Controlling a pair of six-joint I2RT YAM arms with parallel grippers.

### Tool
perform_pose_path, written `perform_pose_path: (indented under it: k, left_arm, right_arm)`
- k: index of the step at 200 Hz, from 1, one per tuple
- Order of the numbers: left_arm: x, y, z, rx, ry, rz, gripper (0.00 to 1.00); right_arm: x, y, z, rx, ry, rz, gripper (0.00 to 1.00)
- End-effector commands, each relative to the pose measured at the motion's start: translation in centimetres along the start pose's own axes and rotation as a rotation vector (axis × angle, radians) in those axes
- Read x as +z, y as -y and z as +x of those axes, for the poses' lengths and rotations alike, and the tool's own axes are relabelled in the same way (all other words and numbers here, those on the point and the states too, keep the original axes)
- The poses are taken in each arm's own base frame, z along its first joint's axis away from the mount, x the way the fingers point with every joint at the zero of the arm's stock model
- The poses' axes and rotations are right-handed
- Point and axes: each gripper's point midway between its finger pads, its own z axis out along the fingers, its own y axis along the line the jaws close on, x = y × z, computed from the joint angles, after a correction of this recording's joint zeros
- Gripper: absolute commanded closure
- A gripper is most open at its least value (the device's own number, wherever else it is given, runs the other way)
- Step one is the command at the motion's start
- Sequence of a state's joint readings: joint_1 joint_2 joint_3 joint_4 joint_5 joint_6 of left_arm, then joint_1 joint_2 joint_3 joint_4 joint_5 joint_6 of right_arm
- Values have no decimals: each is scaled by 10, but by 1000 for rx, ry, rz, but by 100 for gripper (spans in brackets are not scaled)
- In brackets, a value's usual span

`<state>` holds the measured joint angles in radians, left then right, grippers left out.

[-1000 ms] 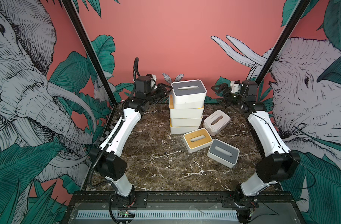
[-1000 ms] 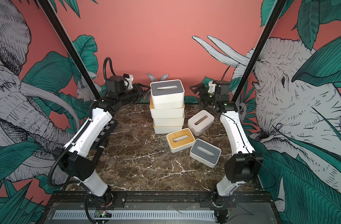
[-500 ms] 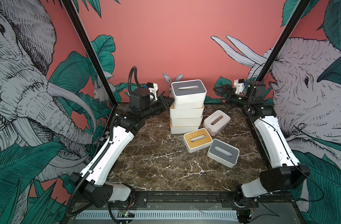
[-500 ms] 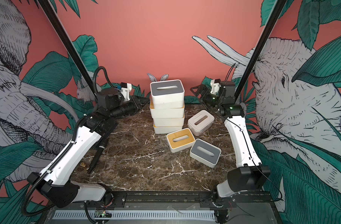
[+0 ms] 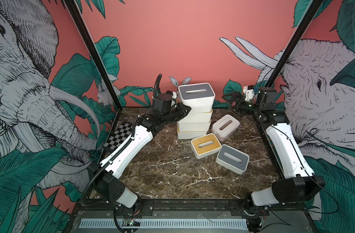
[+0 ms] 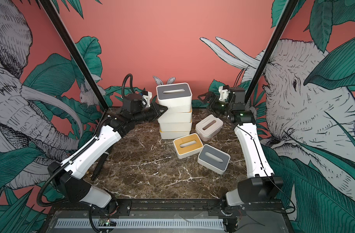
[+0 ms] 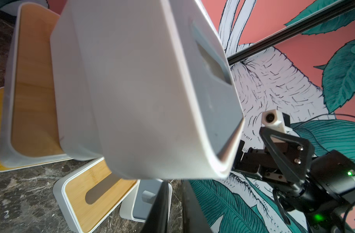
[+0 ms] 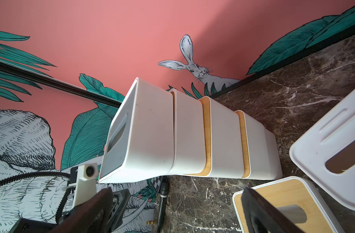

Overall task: Stack the tissue boxes
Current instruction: Adjust the tissue box on the tissue box.

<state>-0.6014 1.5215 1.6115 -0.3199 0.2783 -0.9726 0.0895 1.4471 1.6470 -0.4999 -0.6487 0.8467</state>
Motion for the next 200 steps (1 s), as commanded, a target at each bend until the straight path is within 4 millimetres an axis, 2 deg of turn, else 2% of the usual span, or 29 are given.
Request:
perform_pose_path:
  k: [1, 50, 91, 123, 153, 173, 200]
  left_arm:
    - [-9, 20, -20, 30, 60, 30, 83]
    - [-6, 19, -31, 27, 79, 26, 83]
    - [-1, 8, -36, 15, 80, 6, 82]
    - [-1, 13, -41, 21, 85, 22, 82]
    - [-1, 17, -37, 16, 65, 46, 81]
    - [-8, 22, -31, 35, 43, 71, 79]
    - [-33, 25, -20, 116, 30, 66, 71]
  right_arm:
    - [-11, -9, 5, -47, -2, -20, 1]
    - [-14, -5, 12, -47, -19, -12, 1]
    - [-14, -3, 12, -43, -22, -12, 1]
    - [-16, -3, 13, -43, -22, -8, 1]
    - [-18, 4, 16, -43, -32, 18, 1]
    - [-29, 16, 21, -58, -35, 90, 1]
    - [-62, 46, 31, -102, -8, 307, 1]
